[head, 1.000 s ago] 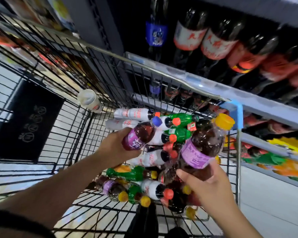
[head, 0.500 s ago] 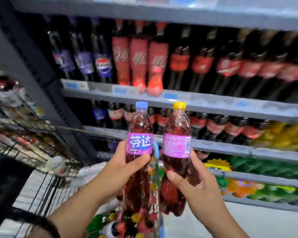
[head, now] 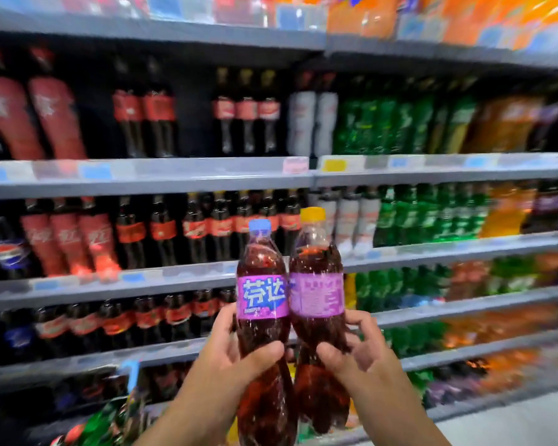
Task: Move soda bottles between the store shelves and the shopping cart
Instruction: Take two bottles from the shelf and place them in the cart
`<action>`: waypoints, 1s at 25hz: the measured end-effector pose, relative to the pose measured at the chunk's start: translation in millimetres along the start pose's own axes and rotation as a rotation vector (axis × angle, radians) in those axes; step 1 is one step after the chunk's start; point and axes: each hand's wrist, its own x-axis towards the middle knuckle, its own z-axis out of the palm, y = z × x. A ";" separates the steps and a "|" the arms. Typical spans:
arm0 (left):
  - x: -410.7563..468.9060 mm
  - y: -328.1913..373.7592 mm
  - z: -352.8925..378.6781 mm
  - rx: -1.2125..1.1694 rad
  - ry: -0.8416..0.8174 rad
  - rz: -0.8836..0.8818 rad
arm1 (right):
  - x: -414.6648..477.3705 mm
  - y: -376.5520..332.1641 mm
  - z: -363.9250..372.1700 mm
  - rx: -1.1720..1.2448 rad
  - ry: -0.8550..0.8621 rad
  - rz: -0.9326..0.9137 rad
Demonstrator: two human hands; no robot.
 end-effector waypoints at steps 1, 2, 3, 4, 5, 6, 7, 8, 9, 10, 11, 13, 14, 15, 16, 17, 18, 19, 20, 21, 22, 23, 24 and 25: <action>6.2 0.6 21.2 -0.012 -0.034 0.001 | -3.8 -7.9 -19.4 0.027 0.025 -0.003; 12.9 1.1 39.8 -0.019 -0.076 0.003 | -5.7 -13.9 -36.1 0.059 0.055 0.014; 20.0 1.0 56.4 -0.020 -0.114 0.001 | -6.0 -20.2 -50.3 0.097 0.079 0.035; 27.8 0.3 72.9 -0.023 -0.146 0.001 | -6.5 -26.6 -64.4 0.102 0.107 0.048; 36.6 -1.1 87.3 -0.029 -0.169 0.003 | -5.1 -32.0 -76.0 0.084 0.128 0.043; 47.0 -3.5 102.2 -0.039 -0.197 0.006 | -3.2 -37.5 -89.2 0.041 0.154 0.032; 56.8 -6.6 115.7 -0.043 -0.223 0.009 | -0.8 -41.7 -100.9 -0.005 0.182 0.018; 67.0 -9.7 128.5 -0.036 -0.245 0.012 | 2.0 -45.3 -113.1 -0.022 0.226 0.019; 78.4 -13.5 141.3 -0.028 -0.265 0.015 | 5.5 -48.7 -125.8 -0.020 0.269 0.019; 90.3 -16.7 153.3 -0.027 -0.284 0.016 | 9.7 -51.2 -139.2 -0.018 0.296 0.020; 105.0 -21.1 166.8 -0.033 -0.302 0.013 | 16.3 -54.6 -154.9 -0.018 0.316 0.018; 134.4 -29.9 191.1 -0.050 -0.319 0.011 | 30.7 -59.2 -187.1 0.001 0.356 0.000; 150.8 -34.1 205.0 -0.060 -0.323 0.008 | 40.0 -62.3 -204.6 0.028 0.372 -0.009; 167.2 -38.0 217.6 -0.069 -0.329 0.005 | 49.8 -63.0 -222.1 0.059 0.372 -0.012; 187.6 -42.7 232.1 -0.073 -0.340 0.006 | 62.4 -64.7 -241.3 0.090 0.358 -0.012; 206.8 -47.0 244.7 -0.062 -0.347 0.015 | 73.0 -64.9 -257.2 0.133 0.348 0.006; 225.8 -50.0 256.3 -0.034 -0.356 0.035 | 85.8 -66.3 -271.9 0.138 0.343 0.025; 245.9 -51.9 268.8 0.001 -0.378 0.062 | 99.4 -68.3 -287.7 0.078 0.341 0.027; 264.1 -51.6 281.7 0.031 -0.409 0.085 | 111.4 -72.2 -301.8 0.007 0.335 0.016; 284.8 -52.7 297.0 0.045 -0.443 0.099 | 124.8 -76.2 -318.9 -0.065 0.318 -0.006; 303.2 -55.4 310.9 0.049 -0.471 0.104 | 137.2 -81.1 -333.0 -0.107 0.346 -0.014; 319.6 -59.7 324.9 0.056 -0.497 0.118 | 148.9 -84.4 -348.8 -0.151 0.399 -0.043; 334.9 -64.3 340.9 0.059 -0.521 0.133 | 157.8 -87.6 -365.3 -0.192 0.448 -0.081; 347.1 -68.4 356.8 0.053 -0.539 0.142 | 163.6 -91.7 -381.8 -0.205 0.485 -0.108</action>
